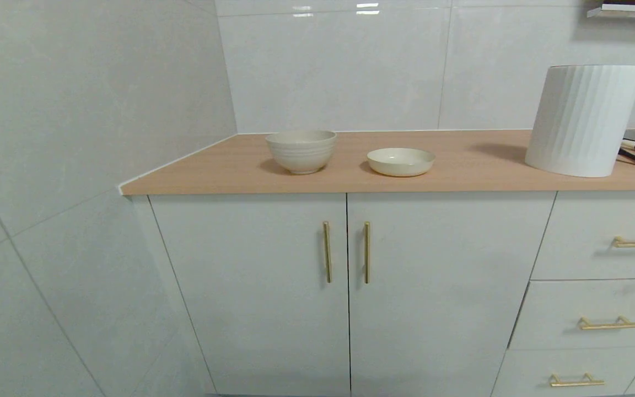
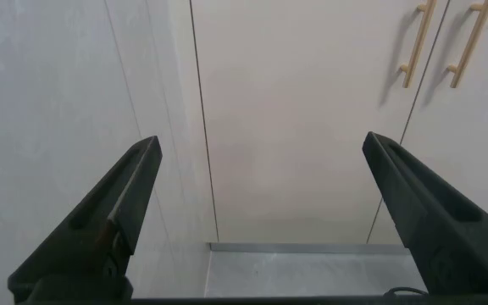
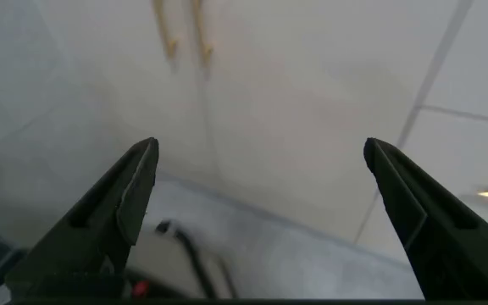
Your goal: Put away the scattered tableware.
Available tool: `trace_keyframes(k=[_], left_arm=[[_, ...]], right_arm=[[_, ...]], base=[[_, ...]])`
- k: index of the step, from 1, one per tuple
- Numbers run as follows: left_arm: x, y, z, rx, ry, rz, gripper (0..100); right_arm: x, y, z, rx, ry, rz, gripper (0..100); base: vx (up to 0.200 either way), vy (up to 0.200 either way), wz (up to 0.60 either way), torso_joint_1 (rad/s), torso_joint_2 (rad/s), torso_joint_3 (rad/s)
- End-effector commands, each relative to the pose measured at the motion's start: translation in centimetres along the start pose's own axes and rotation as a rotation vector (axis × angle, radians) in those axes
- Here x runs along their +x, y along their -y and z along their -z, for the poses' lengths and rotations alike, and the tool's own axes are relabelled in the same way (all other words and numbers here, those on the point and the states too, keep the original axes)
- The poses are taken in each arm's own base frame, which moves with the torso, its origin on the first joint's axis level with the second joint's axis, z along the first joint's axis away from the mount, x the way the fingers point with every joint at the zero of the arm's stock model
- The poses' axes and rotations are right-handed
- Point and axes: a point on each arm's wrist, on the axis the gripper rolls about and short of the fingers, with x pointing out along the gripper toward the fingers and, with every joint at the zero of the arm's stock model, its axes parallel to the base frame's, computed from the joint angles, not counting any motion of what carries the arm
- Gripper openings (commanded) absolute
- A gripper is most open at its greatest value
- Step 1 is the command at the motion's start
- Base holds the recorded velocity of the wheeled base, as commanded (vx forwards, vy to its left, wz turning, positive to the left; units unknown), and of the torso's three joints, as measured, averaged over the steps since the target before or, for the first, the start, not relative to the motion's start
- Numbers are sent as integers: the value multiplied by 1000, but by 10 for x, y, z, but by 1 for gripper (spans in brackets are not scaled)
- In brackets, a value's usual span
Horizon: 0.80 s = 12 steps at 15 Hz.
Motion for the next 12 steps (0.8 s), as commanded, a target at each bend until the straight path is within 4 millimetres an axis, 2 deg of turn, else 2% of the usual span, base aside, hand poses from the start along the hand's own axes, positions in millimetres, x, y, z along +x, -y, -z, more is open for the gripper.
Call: trace_keyframes(k=[1, 2, 3, 5, 9, 10, 12], left_arm=[[0, 0, 0, 0, 0, -1, 100], [0, 0, 0, 0, 0, -1, 100], [0, 0, 0, 0, 0, -1, 100], [0, 0, 0, 0, 0, -1, 100], [0, 0, 0, 0, 0, -1, 100], [0, 0, 0, 0, 0, -1, 100], [0, 0, 0, 0, 0, -1, 100]], right_arm=[[75, 7, -48, 22, -202, -176, 100], [104, 3, -57, 31, -237, -231, 100], [126, 2, -62, 39, -244, -251, 100], [176, -5, -66, 35, -231, -303, 100], [232, -29, -64, 97, -210, -394, 100], [251, -33, -65, 98, -172, -412, 100], [275, -42, -67, 111, -163, -437, 100]], base=[[0, 0, 0, 0, 0, 0], [0, 0, 0, 0, 0, 0], [0, 0, 0, 0, 0, 0], [0, 0, 0, 0, 0, 0], [0, 0, 0, 0, 0, 0], [0, 0, 0, 0, 0, 0], [0, 0, 0, 0, 0, 0]])
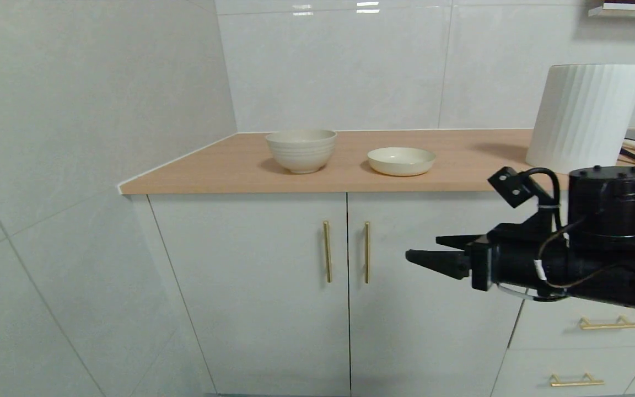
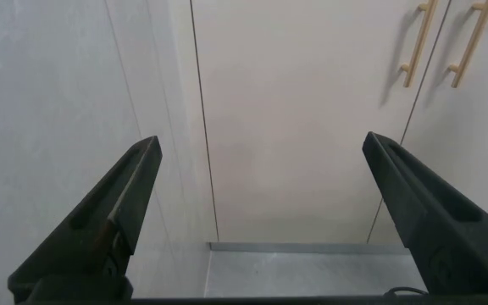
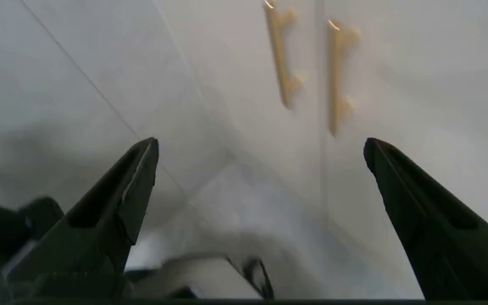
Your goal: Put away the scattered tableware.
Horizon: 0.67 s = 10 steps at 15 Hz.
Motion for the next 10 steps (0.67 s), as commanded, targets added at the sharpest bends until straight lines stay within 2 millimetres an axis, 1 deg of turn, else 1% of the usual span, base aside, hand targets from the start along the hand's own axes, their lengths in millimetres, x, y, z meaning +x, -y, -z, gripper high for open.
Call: trace_keyframes(k=[1, 2, 5, 8, 10], left_arm=[[0, 0, 0, 0, 0, 0, 100], [0, 0, 0, 0, 0, 0, 100], [0, 0, 0, 0, 0, 0, 100], [0, 0, 0, 0, 0, 0, 100], [0, 0, 0, 0, 0, 0, 100]], right_arm=[[51, 8, 13, 45, -62, -30, 100], [58, 7, 13, 55, -64, -39, 100], [66, 9, 16, 71, -68, -69, 100], [89, 19, 23, 164, -39, -76, 100], [106, 27, 31, 182, -2, -88, 100]], base=[[0, 0, 0, 0, 0, 0], [0, 0, 0, 0, 0, 0], [0, 0, 0, 0, 0, 0], [0, 0, 0, 0, 0, 0], [0, 0, 0, 0, 0, 0]])
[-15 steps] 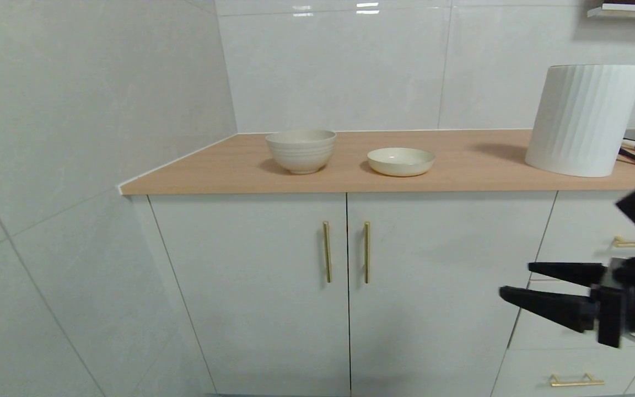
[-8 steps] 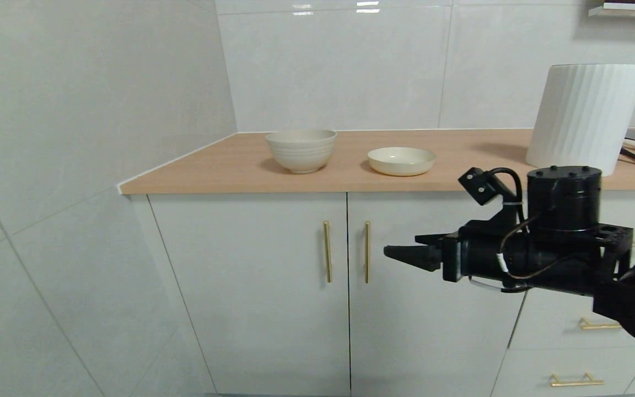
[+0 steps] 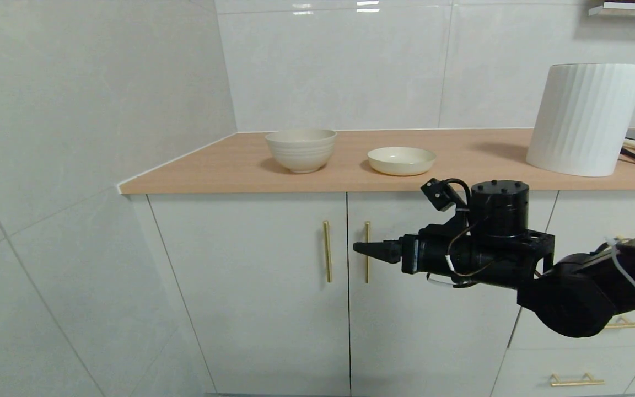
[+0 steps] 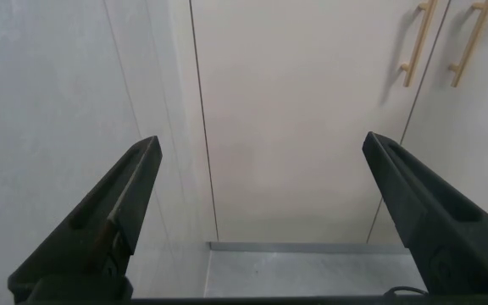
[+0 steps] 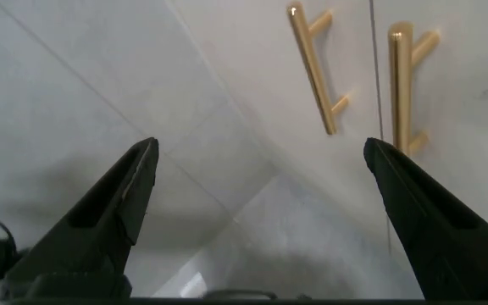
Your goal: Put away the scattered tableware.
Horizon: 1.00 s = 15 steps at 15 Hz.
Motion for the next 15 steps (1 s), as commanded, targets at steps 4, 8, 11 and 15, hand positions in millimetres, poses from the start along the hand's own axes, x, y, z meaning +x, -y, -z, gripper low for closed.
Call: trace_keyframes(k=[4, 8, 11, 15], left_arm=[[0, 0, 0, 0, 0, 0, 100], [0, 0, 0, 0, 0, 0, 100], [0, 0, 0, 0, 0, 2, 100], [0, 0, 0, 0, 0, 0, 100]], right_arm=[[34, 33, 19, 24, 2, 25, 100], [41, 46, 25, 26, 15, 39, 100], [48, 53, 31, 28, 18, 43, 100], [53, 56, 33, 68, 53, 27, 100]], base=[[0, 0, 0, 0, 0, 0], [0, 0, 0, 0, 0, 0], [0, 0, 0, 0, 0, 0], [0, 0, 0, 0, 0, 0]])
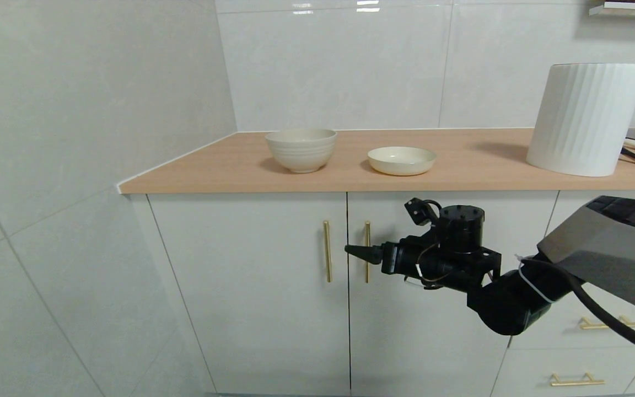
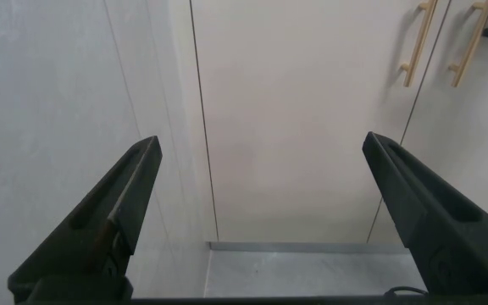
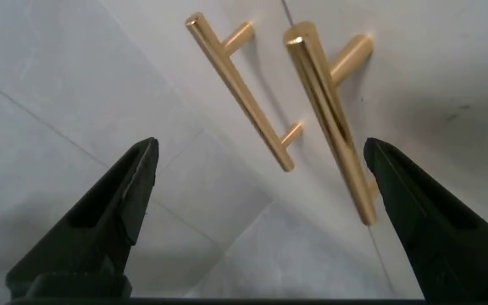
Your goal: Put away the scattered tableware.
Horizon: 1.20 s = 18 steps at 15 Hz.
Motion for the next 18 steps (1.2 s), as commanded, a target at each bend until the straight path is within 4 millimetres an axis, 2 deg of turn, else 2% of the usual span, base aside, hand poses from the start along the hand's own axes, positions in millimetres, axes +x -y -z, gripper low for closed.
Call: trace_keyframes(k=[1, 11, 15, 18], left_arm=[[0, 0, 0, 0, 0, 0, 100], [0, 0, 0, 0, 0, 0, 100], [0, 0, 0, 0, 0, 0, 100], [0, 0, 0, 0, 0, 0, 100]], right_arm=[[3, 3, 5, 6, -9, 2, 100], [17, 12, 13, 25, 4, 18, 100], [29, 9, 25, 49, 31, -28, 100], [25, 5, 21, 58, 32, -37, 100]], base=[[0, 0, 0, 0, 0, 0], [0, 0, 0, 0, 0, 0], [0, 0, 0, 0, 0, 0], [0, 0, 0, 0, 0, 0]])
